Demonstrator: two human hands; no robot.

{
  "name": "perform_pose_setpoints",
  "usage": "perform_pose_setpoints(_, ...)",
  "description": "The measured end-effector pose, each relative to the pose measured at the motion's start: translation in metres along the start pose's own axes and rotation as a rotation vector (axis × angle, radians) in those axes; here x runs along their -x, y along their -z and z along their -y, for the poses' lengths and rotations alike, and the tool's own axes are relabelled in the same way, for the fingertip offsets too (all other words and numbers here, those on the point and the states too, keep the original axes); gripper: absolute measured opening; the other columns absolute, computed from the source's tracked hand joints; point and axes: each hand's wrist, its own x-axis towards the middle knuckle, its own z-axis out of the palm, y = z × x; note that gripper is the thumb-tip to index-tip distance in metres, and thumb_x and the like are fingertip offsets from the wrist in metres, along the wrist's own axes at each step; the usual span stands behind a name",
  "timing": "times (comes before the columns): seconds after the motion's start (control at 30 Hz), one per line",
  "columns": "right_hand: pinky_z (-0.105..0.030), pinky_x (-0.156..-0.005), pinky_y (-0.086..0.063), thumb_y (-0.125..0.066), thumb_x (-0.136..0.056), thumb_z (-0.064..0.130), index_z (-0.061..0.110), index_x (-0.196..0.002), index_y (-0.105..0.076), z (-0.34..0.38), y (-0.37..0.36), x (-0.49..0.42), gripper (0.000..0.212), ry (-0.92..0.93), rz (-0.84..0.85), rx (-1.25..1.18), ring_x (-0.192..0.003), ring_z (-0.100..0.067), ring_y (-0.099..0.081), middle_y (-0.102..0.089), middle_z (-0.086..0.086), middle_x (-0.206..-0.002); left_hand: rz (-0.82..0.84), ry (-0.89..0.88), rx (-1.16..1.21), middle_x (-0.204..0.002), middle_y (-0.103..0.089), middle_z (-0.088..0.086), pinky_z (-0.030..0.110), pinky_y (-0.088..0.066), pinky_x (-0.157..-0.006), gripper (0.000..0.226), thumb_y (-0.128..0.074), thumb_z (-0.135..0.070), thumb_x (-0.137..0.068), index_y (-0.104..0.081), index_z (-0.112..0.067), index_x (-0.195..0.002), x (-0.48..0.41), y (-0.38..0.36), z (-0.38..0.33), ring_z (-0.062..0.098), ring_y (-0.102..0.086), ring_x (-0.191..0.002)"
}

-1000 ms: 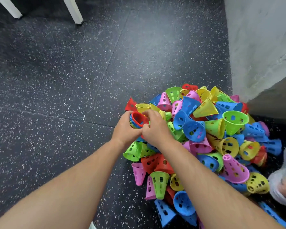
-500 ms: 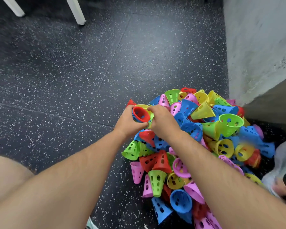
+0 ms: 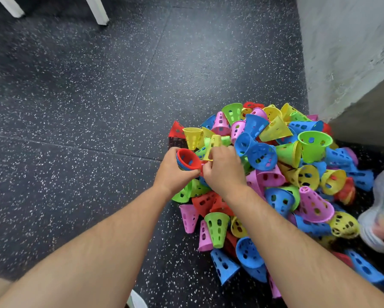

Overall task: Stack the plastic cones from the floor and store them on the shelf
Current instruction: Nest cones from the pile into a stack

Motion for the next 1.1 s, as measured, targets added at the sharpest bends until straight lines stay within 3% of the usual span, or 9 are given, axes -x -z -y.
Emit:
perform_pose_setpoints(0.13, -0.041, -0.097, -0.038, -0.058, -0.091, 0.046, 0.012, -0.111, -0.064, 0.004, -0.014, 0.006, 0.040, -0.020, 0.059, 0.251, -0.115, -0.030, -0.043, -0.053, -0.009, -0.118, -0.001, 0.021, -0.003, -0.103, -0.066, -0.008, 0.030, -0.054, -0.081, 0.055, -0.089, -0.036, -0.062, -0.056, -0.031, -0.106, 0.020, 0.004, 0.014, 0.005, -0.065, -0.094)
perform_pose_setpoints(0.3, -0.039, -0.095, -0.039, -0.058, -0.089, 0.058, 0.015, -0.113, -0.056, 0.006, -0.022, 0.008, 0.050, -0.046, -0.026, 0.290, -0.112, -0.027, -0.046, -0.055, -0.006, -0.115, 0.005, 0.026, -0.017, -0.102, -0.066, -0.009, 0.022, -0.049, -0.079, 0.051, -0.088, -0.023, -0.066, -0.056, -0.031, -0.104, 0.029, 0.015, 0.020, 0.004, -0.065, -0.094)
perform_pose_setpoints(0.43, -0.040, -0.087, -0.043, -0.068, -0.084, 0.052, 0.014, -0.112, -0.054, 0.008, -0.022, 0.006, 0.050, -0.030, -0.133, 0.247, -0.104, -0.029, -0.050, -0.054, -0.008, -0.111, 0.015, 0.026, -0.037, -0.103, -0.066, -0.009, 0.020, -0.048, -0.077, 0.050, -0.088, -0.021, -0.067, -0.056, -0.030, -0.104, 0.027, 0.022, 0.017, 0.003, -0.064, -0.094)
perform_pose_setpoints(0.53, -0.042, -0.086, -0.046, -0.074, -0.079, 0.043, 0.021, -0.125, -0.053, 0.006, -0.020, -0.008, 0.055, -0.006, -0.129, 0.260, -0.108, -0.032, -0.049, -0.051, -0.012, -0.120, 0.023, 0.016, -0.040, -0.103, -0.067, -0.008, 0.025, -0.052, -0.081, 0.051, -0.088, -0.021, -0.065, -0.057, -0.029, -0.105, 0.022, 0.022, 0.014, 0.005, -0.065, -0.094)
perform_pose_setpoints(0.7, -0.035, -0.060, -0.049, -0.084, -0.065, 0.008, 0.015, -0.087, -0.066, -0.004, -0.014, -0.025, 0.029, 0.030, -0.213, 0.328, -0.076, -0.031, -0.060, -0.060, -0.009, -0.084, 0.051, 0.014, -0.033, -0.103, -0.066, -0.011, 0.008, -0.044, -0.070, 0.050, -0.088, -0.018, -0.069, -0.057, -0.028, -0.107, 0.018, 0.019, 0.008, -0.004, -0.062, -0.090)
perform_pose_setpoints(0.77, -0.034, -0.054, -0.048, -0.083, -0.059, 0.000, 0.011, -0.079, -0.062, -0.009, -0.008, -0.027, 0.031, 0.088, -0.273, 0.285, -0.068, -0.031, -0.059, -0.060, -0.010, -0.076, 0.061, 0.010, -0.030, -0.102, -0.066, -0.011, 0.007, -0.043, -0.068, 0.051, -0.090, -0.019, -0.068, -0.057, -0.027, -0.107, 0.016, 0.016, 0.005, -0.004, -0.063, -0.089)
perform_pose_setpoints(0.87, -0.037, -0.055, -0.048, -0.074, -0.067, -0.007, 0.006, -0.090, -0.063, -0.011, 0.007, -0.032, 0.028, 0.129, -0.364, 0.121, -0.070, -0.036, -0.061, -0.062, -0.013, -0.079, 0.057, -0.007, -0.010, -0.101, -0.068, -0.009, 0.018, -0.047, -0.072, 0.051, -0.091, -0.021, -0.067, -0.058, -0.030, -0.104, 0.012, 0.015, -0.001, 0.003, -0.066, -0.090)
perform_pose_setpoints(1.0, -0.043, -0.079, -0.047, -0.054, -0.092, 0.001, 0.004, -0.108, -0.062, -0.001, 0.027, -0.034, 0.019, 0.064, -0.370, -0.307, -0.099, -0.036, -0.059, -0.065, -0.015, -0.102, 0.040, -0.041, -0.010, -0.102, -0.068, -0.011, 0.023, -0.051, -0.081, 0.050, -0.091, -0.026, -0.066, -0.058, -0.031, -0.104, 0.007, 0.014, -0.010, 0.003, -0.066, -0.094)
perform_pose_setpoints(1.1, -0.040, -0.083, -0.050, -0.054, -0.093, 0.006, 0.009, -0.104, -0.065, 0.008, 0.030, -0.032, 0.016, -0.069, -0.298, -0.470, -0.092, -0.026, -0.061, -0.066, -0.007, -0.095, 0.040, -0.055, -0.004, -0.103, -0.067, -0.010, 0.031, -0.054, -0.086, 0.054, -0.091, -0.028, -0.063, -0.056, -0.032, -0.104, 0.009, 0.011, -0.007, 0.005, -0.066, -0.095)
